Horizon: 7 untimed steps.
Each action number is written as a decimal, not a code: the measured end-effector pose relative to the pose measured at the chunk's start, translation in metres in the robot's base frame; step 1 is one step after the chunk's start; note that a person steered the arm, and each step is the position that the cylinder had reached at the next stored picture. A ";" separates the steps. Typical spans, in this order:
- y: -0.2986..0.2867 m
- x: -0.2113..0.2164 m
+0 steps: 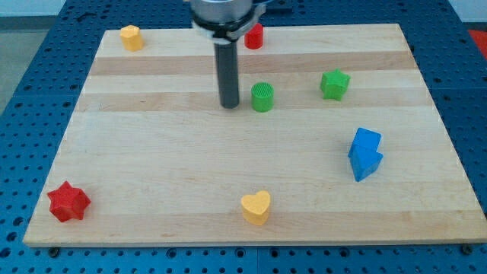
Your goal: Push the green circle closer to green star
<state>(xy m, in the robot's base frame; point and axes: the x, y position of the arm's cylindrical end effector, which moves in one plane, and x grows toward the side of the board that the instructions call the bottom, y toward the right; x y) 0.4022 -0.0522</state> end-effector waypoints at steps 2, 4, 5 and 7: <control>0.042 0.005; 0.049 -0.008; 0.045 -0.018; 0.091 -0.020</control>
<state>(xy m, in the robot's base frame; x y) 0.3824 0.0391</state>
